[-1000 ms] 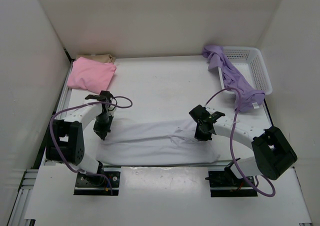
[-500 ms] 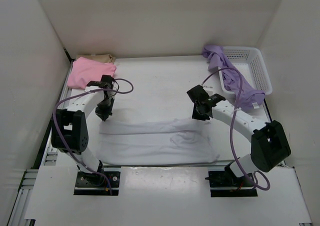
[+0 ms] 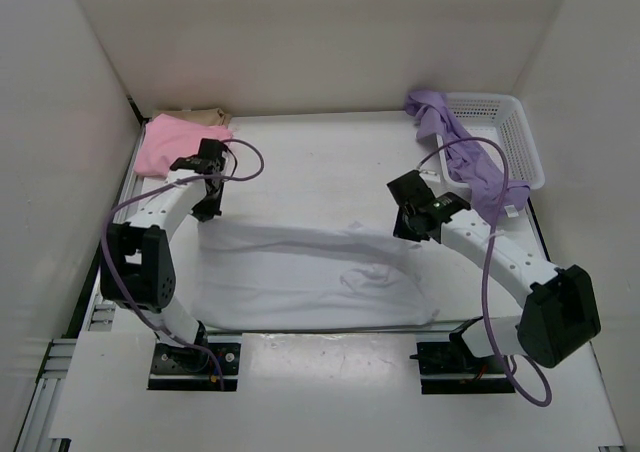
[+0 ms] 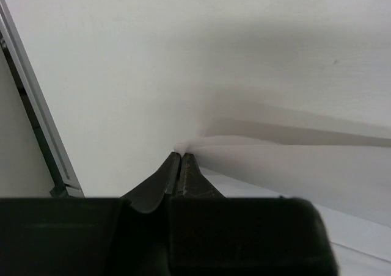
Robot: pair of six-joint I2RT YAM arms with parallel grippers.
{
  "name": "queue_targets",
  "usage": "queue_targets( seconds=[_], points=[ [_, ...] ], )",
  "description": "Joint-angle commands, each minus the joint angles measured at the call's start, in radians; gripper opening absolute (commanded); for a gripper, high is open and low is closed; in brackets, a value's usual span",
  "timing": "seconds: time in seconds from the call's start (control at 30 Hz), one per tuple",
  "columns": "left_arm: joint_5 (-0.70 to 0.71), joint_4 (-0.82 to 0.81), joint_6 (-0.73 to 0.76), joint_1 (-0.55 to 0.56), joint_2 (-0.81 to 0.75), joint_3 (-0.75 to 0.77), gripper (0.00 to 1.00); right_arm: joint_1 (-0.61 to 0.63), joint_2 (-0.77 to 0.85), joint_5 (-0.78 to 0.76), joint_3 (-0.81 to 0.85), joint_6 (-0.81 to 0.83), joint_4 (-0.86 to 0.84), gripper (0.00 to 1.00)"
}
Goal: Fold and stack the t-shirts
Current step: Fold the other side of the tshirt into a rectangle
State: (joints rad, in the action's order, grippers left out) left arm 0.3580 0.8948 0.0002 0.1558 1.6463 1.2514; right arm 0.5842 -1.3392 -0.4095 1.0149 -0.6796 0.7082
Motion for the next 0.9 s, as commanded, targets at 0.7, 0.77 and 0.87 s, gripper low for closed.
queue_targets(
  seconds=[0.7,0.77,0.87],
  points=[
    [-0.019,0.121,0.000,0.094,-0.180,-0.328,0.10,0.072,0.124,0.040,-0.242,-0.166,0.019,0.00],
    [-0.019,0.121,0.000,0.094,-0.180,-0.352,0.16,0.072,0.124,0.052,-0.256,-0.166,0.019,0.00],
    [-0.019,0.121,0.000,0.094,-0.171,-0.379,0.33,0.072,0.103,0.078,-0.291,-0.166,-0.006,0.00]
  ],
)
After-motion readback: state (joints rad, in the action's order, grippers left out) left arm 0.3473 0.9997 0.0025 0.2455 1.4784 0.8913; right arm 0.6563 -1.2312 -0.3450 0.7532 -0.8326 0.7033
